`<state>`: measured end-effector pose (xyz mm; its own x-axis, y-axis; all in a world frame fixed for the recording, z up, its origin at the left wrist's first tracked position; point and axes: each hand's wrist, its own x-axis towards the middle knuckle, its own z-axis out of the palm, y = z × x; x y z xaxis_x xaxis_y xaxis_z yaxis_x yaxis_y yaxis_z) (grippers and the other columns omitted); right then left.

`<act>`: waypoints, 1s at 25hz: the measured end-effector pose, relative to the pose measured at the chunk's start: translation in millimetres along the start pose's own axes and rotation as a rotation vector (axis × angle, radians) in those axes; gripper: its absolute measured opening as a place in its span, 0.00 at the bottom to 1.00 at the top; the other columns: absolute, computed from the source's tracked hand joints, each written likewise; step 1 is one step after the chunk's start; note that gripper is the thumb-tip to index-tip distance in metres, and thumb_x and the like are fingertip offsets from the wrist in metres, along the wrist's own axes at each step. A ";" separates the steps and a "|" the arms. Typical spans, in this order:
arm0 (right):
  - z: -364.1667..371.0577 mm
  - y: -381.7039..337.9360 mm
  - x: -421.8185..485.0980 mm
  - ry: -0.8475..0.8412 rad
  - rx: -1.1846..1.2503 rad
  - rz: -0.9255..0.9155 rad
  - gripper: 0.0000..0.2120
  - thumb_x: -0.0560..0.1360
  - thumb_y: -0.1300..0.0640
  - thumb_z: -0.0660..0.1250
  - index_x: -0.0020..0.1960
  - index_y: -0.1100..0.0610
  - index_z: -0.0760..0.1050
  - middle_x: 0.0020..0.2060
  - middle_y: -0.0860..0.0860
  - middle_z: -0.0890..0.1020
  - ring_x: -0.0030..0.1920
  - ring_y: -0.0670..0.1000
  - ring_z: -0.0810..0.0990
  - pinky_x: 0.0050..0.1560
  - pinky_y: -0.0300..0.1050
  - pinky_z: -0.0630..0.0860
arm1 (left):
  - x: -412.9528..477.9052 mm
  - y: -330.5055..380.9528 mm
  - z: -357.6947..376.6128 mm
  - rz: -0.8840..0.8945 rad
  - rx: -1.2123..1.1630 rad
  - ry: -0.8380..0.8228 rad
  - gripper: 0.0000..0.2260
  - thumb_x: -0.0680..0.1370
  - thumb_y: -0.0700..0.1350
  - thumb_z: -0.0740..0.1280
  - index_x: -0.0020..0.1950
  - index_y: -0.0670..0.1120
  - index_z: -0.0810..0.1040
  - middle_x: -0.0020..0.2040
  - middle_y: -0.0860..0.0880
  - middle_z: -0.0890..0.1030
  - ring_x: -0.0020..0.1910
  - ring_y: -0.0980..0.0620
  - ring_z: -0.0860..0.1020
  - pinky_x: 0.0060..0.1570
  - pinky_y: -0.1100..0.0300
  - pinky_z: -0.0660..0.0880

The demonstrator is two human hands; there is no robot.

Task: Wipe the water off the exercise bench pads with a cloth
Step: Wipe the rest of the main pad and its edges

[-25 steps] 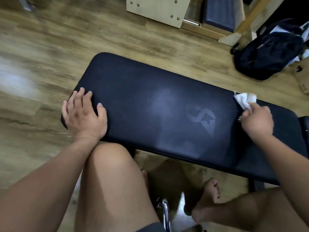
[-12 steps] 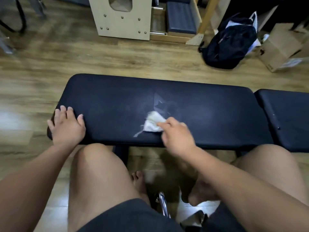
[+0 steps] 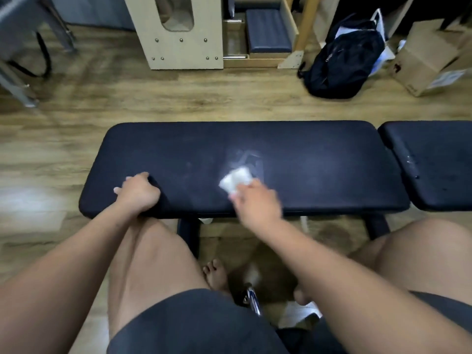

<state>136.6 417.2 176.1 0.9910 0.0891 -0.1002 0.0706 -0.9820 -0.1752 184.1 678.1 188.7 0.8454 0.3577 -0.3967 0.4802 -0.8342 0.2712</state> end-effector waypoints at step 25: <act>-50.4 354.7 1.2 0.256 0.159 0.508 0.11 0.76 0.57 0.64 0.56 0.54 0.81 0.48 0.59 0.79 0.48 0.64 0.78 0.49 0.53 0.75 | -113.6 319.3 192.6 1.090 0.416 0.078 0.30 0.80 0.60 0.41 0.79 0.50 0.57 0.81 0.48 0.53 0.80 0.45 0.45 0.75 0.35 0.40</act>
<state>168.5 60.6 163.2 0.8936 -0.4480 0.0260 -0.4182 -0.8524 -0.3138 196.3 290.2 151.4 0.7819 -0.6192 -0.0724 -0.6094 -0.7836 0.1212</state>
